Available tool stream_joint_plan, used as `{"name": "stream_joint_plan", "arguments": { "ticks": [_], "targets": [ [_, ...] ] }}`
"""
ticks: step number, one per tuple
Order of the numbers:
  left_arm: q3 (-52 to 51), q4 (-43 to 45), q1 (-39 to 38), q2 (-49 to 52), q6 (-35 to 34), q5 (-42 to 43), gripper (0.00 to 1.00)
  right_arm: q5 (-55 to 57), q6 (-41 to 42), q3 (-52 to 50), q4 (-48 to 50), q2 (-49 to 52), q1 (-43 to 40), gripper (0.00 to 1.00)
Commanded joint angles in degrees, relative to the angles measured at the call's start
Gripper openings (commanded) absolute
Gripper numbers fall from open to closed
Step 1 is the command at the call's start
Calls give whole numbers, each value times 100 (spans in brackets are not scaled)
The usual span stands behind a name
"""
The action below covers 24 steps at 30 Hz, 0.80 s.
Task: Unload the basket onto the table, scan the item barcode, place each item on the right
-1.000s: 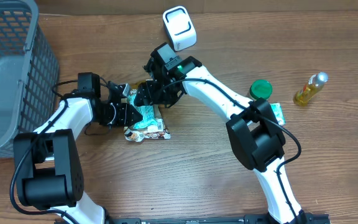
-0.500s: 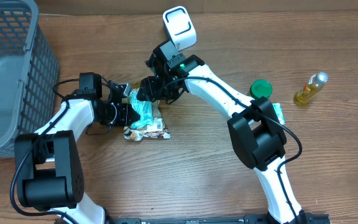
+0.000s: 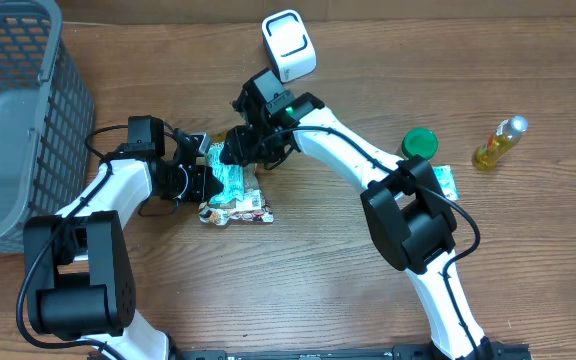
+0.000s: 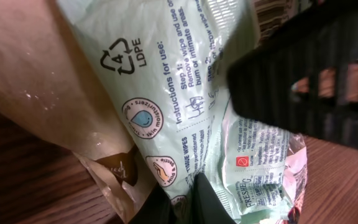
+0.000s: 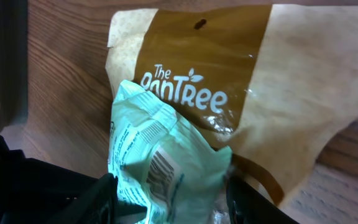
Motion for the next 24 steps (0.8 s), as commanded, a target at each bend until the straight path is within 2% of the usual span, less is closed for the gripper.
{"name": "stream_joint_plan", "arguments": {
  "ticks": [1, 7, 15, 20, 24],
  "targets": [
    [-133, 31, -42, 44, 87, -586, 6, 46, 4, -205, 74, 101, 118, 53],
    [-133, 57, -42, 61, 87, -588, 6, 59, 2, -208, 140, 105, 131, 40],
    [-133, 68, -42, 186, 87, -584, 4, -151, 4, -208, 157, 105, 101, 40],
    [-122, 57, -42, 166, 87, -533, 6, -649, 0, -173, 166, 105, 13, 24],
    [90, -199, 9, 46, 87, -284, 19, -1071, -168, -48, 136, 79, -114, 8]
  ]
}}
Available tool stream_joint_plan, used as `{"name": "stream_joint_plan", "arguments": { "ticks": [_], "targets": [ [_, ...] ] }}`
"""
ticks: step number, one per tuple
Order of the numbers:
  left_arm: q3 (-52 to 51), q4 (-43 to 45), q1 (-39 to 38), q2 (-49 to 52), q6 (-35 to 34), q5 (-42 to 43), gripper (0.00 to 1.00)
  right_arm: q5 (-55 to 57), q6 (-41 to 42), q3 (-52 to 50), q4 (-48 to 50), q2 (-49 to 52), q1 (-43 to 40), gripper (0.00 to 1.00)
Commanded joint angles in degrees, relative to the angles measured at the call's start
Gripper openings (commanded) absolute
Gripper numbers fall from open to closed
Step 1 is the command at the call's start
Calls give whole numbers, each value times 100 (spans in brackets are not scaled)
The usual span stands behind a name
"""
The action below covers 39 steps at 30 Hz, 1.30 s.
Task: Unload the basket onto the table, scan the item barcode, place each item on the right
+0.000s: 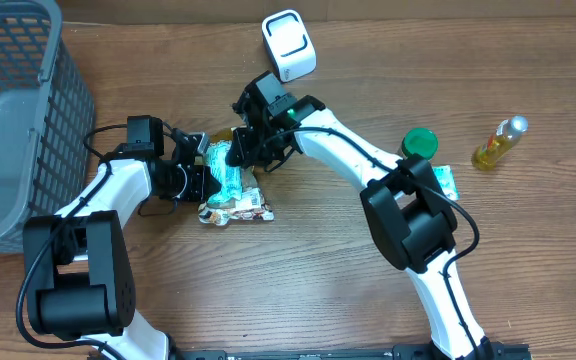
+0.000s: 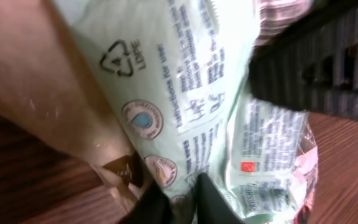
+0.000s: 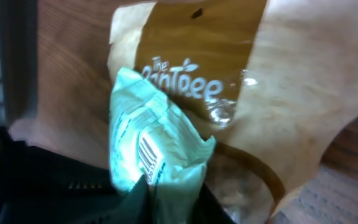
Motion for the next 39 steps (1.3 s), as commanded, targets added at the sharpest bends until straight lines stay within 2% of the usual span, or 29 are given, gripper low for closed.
{"name": "stream_joint_plan", "arguments": {
  "ticks": [1, 5, 9, 14, 17, 20, 23, 25, 29, 36, 39],
  "targets": [
    [186, -267, 46, 13, 68, -48, 22, -769, -175, 120, -31, 55, -90, 4],
    [769, -844, 282, -133, 72, 866, 33, -1231, -175, 205, -68, -63, -286, 4],
    [1290, -1379, 544, -240, 72, 1488, 54, -1362, -205, 205, -341, -216, -459, 4],
    [1510, -1547, 695, -236, 109, 1449, 60, -1285, -929, 205, -1318, -466, -758, 4],
    [1499, -1622, 695, -229, 109, 1062, 55, -776, -1421, 203, -1991, -498, -994, 4],
    [1480, -1644, 638, -227, 109, 907, 44, 118, -1860, 188, -2468, -498, -1167, 4],
    [1462, -1626, 540, -227, 111, 861, 37, 824, -2277, 188, -2715, -498, -1239, 4],
    [1462, -1628, 479, -227, 109, 822, 34, 833, -2472, 188, -2774, -498, -1239, 4],
    [1460, -1578, 358, -225, 107, 649, 27, -48, -2544, 195, -2822, -501, -1252, 4],
    [1458, -1602, 203, -225, 83, 398, 25, -1810, -2822, 452, -3075, -511, -1585, 4],
    [1458, -1569, 179, -225, 83, 398, 25, -1687, -2822, 839, -3587, -511, -1878, 4]
  ]
}}
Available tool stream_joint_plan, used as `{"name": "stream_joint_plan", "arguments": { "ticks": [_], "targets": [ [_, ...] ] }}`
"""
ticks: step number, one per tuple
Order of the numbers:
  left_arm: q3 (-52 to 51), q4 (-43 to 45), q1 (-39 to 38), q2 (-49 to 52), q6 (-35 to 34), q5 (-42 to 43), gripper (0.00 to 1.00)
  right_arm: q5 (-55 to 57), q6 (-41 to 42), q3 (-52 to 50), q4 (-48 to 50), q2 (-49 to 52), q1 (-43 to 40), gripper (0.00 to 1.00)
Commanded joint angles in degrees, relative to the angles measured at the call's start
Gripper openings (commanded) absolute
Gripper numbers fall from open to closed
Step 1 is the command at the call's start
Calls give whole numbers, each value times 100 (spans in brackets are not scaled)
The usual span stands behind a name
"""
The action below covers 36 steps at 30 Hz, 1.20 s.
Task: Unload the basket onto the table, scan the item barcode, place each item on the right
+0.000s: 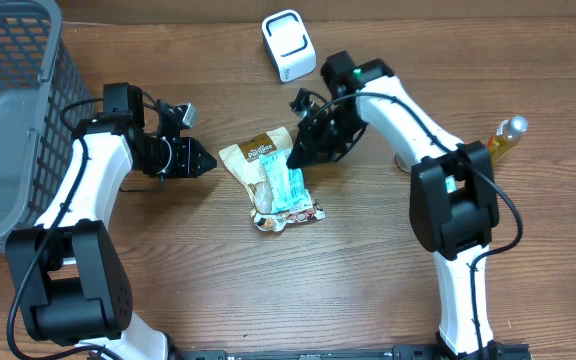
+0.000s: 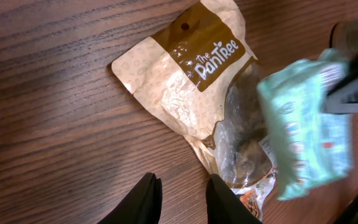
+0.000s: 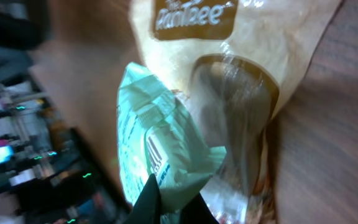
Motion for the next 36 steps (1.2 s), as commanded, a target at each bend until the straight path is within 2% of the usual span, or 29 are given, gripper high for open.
{"name": "stream_joint_plan", "arguments": {
  "ticks": [1, 5, 11, 16, 22, 31, 36],
  "targets": [
    [22, 15, -44, -98, 81, -85, 25, -291, -146, 621, -361, -177, -466, 4],
    [22, -4, -42, -98, 81, -87, 25, 1014, -144, 649, -621, -173, -758, 4],
    [22, 0, -44, -98, 79, -52, 26, 2081, -142, 177, -511, -166, -772, 4],
    [22, -13, -44, -98, 57, -44, 25, 2002, 131, -411, -70, -166, -651, 4],
    [22, -4, -44, -98, 39, -44, 26, 1180, 116, -903, 262, -166, -232, 4],
    [22, -26, -44, -98, 42, -44, 26, 1191, 175, -944, 1244, -166, 584, 4],
    [22, -76, -44, -98, 39, -44, 25, 1327, 684, -944, 1628, -166, 870, 4]
  ]
}}
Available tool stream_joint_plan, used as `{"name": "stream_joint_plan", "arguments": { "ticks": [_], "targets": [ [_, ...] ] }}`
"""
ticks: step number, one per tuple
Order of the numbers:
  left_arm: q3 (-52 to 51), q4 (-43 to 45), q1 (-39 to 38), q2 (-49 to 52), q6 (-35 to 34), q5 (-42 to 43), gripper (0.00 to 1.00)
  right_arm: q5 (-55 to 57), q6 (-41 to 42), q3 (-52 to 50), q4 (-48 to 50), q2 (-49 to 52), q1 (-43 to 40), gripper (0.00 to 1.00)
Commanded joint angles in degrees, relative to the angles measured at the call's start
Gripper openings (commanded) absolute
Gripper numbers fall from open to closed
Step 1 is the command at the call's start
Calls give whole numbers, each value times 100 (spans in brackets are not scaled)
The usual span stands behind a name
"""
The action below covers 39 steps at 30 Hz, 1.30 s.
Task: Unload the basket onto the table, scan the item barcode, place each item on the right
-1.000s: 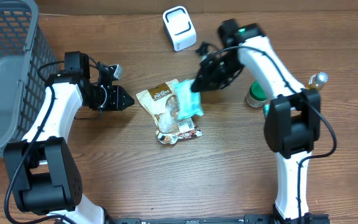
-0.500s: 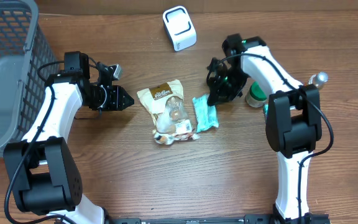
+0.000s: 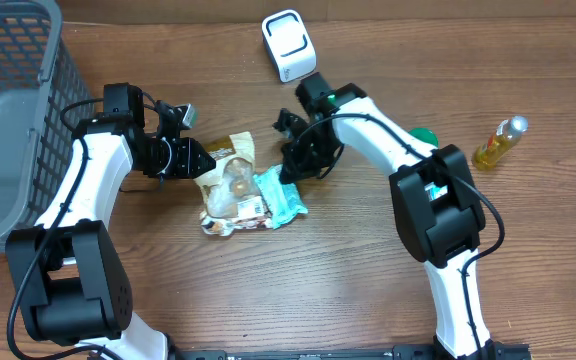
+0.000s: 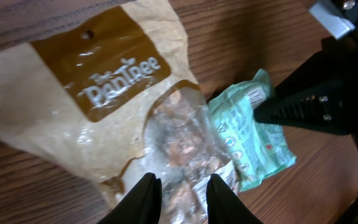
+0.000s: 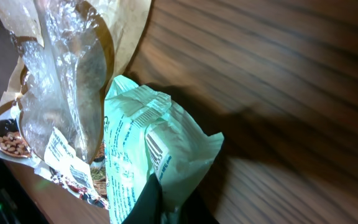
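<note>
A mint-green wipes pack (image 3: 280,196) sits low by the table, just right of the brown PanTree pouch (image 3: 230,182). My right gripper (image 3: 292,168) is shut on the pack's upper end. In the right wrist view the pack (image 5: 143,155) shows its barcode (image 5: 155,148) just above the right gripper (image 5: 169,208). My left gripper (image 3: 200,158) is open at the pouch's left edge. From the left wrist, the left gripper (image 4: 183,198) hovers over the pouch (image 4: 98,106) with nothing between its fingers. The white scanner (image 3: 288,45) stands at the back.
A grey mesh basket (image 3: 13,120) fills the far left. A green-lidded jar (image 3: 424,136) sits partly hidden behind my right arm. A small yellow bottle (image 3: 498,142) lies at the right. Bare wooden table (image 3: 298,290) lies in front.
The pouch now lies further left, turned, with its edge at my open left gripper. My right gripper, still shut on the green pack, has moved left; the pack is now beside the pouch.
First my left gripper was shut on the green pack atop the pouch, the right one open around it. Then the right shut on the pack. Later the left was open and drawn back left. Now the right holds the pack beside the pouch.
</note>
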Motion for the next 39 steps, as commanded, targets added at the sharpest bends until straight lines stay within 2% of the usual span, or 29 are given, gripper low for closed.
{"name": "stream_joint_plan", "arguments": {
  "ticks": [1, 5, 10, 11, 12, 13, 14, 16, 20, 23, 25, 27, 30, 31, 32, 34, 39],
  "targets": [
    [22, -24, -44, -98, 44, 9, 25, 48, 505, -28, 227, -144, 142, 4],
    [22, -33, -76, -98, 44, 9, 25, 345, 614, -28, 404, -144, 153, 4],
    [22, -50, -212, -98, 46, -4, 25, 1711, 610, -28, 483, -144, 111, 4],
    [22, -48, -238, -98, 46, -11, 26, 1888, 608, -28, 507, -144, 107, 8],
    [22, -48, -275, -98, 46, -11, 26, 1969, 597, -28, 527, -144, 105, 25],
    [22, -48, -310, -98, 46, -13, 26, 1971, 564, -28, 544, -144, 105, 51],
    [22, -48, -350, -98, 46, -13, 26, 1974, 520, -26, 553, -144, 105, 63],
    [22, -50, -448, -98, 46, -11, 26, 1974, 501, 4, 570, -146, 101, 72],
    [22, 7, -680, -98, 42, -7, 26, 1969, 636, 437, 133, -177, -11, 77],
    [22, 122, -881, -98, -22, -13, 26, 1692, 964, 1008, -737, -227, -162, 77],
    [22, 227, -981, -98, -243, -13, 22, 1207, 999, 1329, -1403, -243, -271, 76],
    [22, 361, -1102, -98, -498, -13, 15, 822, 999, 1436, -1862, -243, -369, 67],
    [22, 608, -1290, -66, -654, -17, 9, 522, 997, 1329, -2184, -240, -476, 36],
    [22, 693, -1388, -28, -756, -85, 8, 452, 999, 1215, -2253, -240, -487, 19],
    [22, 708, -1443, -20, -824, -155, 8, 380, 999, 1147, -2264, -240, -487, 13],
    [22, 713, -1572, 46, -857, -352, 8, 146, 997, 944, -2179, -240, -481, 8],
    [22, 706, -1838, 273, -855, -573, 7, -35, 1003, 461, -1768, -240, -372, 8]
  ]
}}
